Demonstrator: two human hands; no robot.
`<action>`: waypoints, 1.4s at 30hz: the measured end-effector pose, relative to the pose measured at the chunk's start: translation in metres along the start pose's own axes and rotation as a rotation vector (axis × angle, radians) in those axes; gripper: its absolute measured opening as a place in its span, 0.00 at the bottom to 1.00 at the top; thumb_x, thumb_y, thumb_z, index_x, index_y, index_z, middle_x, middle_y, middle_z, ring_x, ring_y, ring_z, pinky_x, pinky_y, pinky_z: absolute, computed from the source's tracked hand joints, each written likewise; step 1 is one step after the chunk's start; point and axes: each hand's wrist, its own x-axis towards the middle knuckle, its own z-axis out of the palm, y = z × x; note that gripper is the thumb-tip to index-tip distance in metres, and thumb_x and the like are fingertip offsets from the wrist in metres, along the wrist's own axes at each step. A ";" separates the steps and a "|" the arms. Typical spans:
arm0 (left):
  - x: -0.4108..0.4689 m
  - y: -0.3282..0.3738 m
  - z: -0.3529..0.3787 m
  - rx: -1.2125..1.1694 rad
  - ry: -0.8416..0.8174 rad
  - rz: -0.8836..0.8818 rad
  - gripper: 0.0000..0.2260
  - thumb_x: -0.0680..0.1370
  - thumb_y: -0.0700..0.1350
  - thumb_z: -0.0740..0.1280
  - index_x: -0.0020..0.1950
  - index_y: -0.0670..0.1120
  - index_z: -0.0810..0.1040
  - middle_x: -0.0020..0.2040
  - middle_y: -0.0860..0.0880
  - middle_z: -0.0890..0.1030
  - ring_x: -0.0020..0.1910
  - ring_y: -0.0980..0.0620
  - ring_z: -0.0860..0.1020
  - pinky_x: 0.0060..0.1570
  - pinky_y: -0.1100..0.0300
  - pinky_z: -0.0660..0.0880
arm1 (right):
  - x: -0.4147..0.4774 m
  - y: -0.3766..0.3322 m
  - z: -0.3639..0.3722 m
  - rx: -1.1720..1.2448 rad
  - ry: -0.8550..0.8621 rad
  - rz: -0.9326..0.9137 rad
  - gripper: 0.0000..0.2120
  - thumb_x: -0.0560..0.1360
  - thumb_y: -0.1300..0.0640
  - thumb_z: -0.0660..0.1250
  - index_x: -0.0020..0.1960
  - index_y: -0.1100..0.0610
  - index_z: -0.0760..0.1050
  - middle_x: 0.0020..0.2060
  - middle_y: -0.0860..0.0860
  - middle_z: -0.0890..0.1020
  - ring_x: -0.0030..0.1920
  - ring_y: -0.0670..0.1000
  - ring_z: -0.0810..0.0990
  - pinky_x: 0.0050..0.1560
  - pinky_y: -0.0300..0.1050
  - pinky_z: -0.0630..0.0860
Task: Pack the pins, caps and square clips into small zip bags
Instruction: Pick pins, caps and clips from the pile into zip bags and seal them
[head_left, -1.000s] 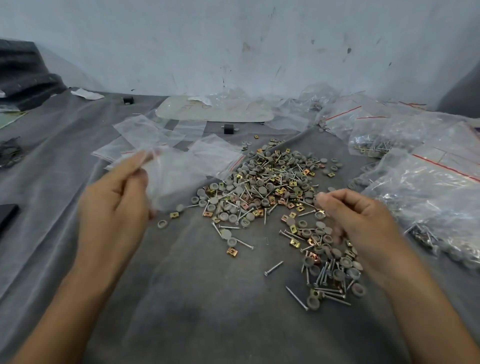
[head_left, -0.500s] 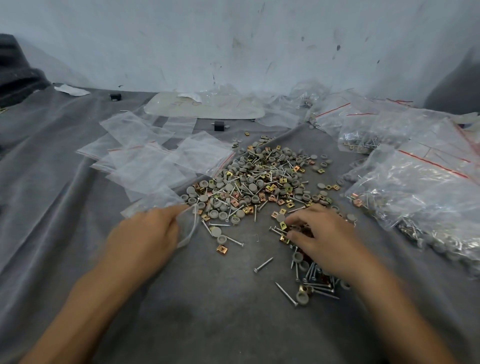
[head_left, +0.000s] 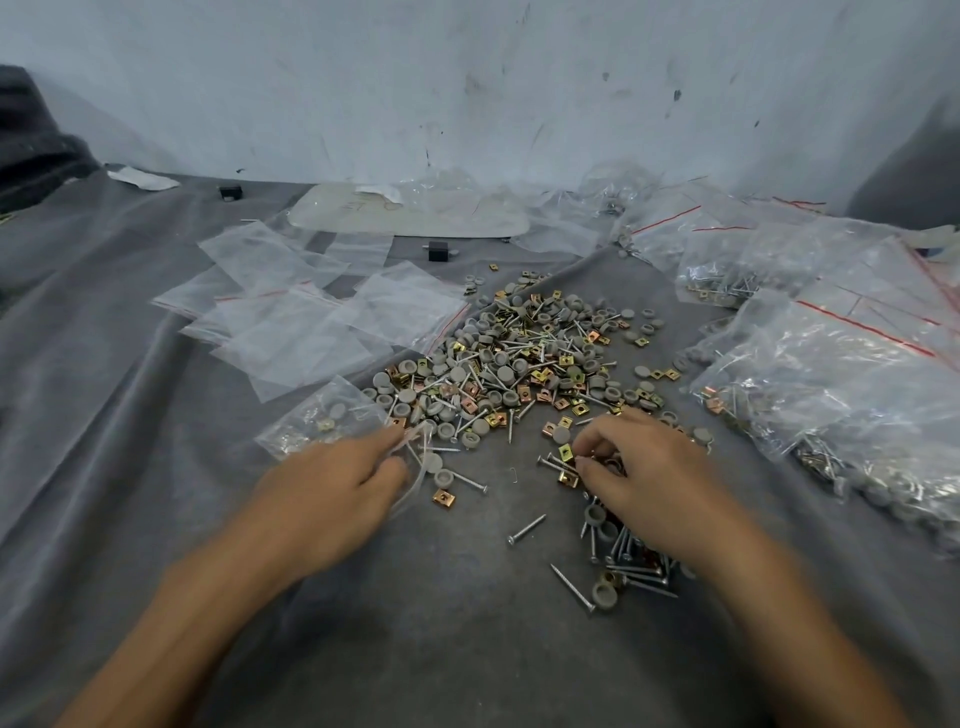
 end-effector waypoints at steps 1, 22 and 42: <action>0.000 0.000 0.000 -0.002 0.004 0.001 0.22 0.84 0.57 0.52 0.79 0.63 0.63 0.74 0.52 0.74 0.71 0.47 0.73 0.65 0.54 0.70 | 0.000 -0.001 0.001 0.015 0.016 -0.009 0.04 0.79 0.50 0.67 0.53 0.44 0.79 0.48 0.39 0.75 0.52 0.43 0.76 0.51 0.46 0.74; -0.007 0.004 -0.002 -0.064 0.098 0.053 0.20 0.81 0.61 0.51 0.72 0.64 0.67 0.55 0.57 0.83 0.60 0.49 0.79 0.54 0.52 0.74 | 0.002 -0.001 0.002 0.044 0.045 -0.096 0.04 0.80 0.49 0.67 0.51 0.43 0.81 0.46 0.38 0.78 0.49 0.41 0.75 0.49 0.43 0.72; -0.002 0.008 0.010 -0.461 0.156 0.210 0.07 0.84 0.52 0.62 0.59 0.61 0.77 0.34 0.54 0.84 0.32 0.56 0.79 0.40 0.54 0.77 | 0.002 -0.035 0.013 0.415 0.199 -0.193 0.03 0.76 0.51 0.72 0.43 0.47 0.82 0.36 0.43 0.80 0.36 0.44 0.77 0.36 0.33 0.69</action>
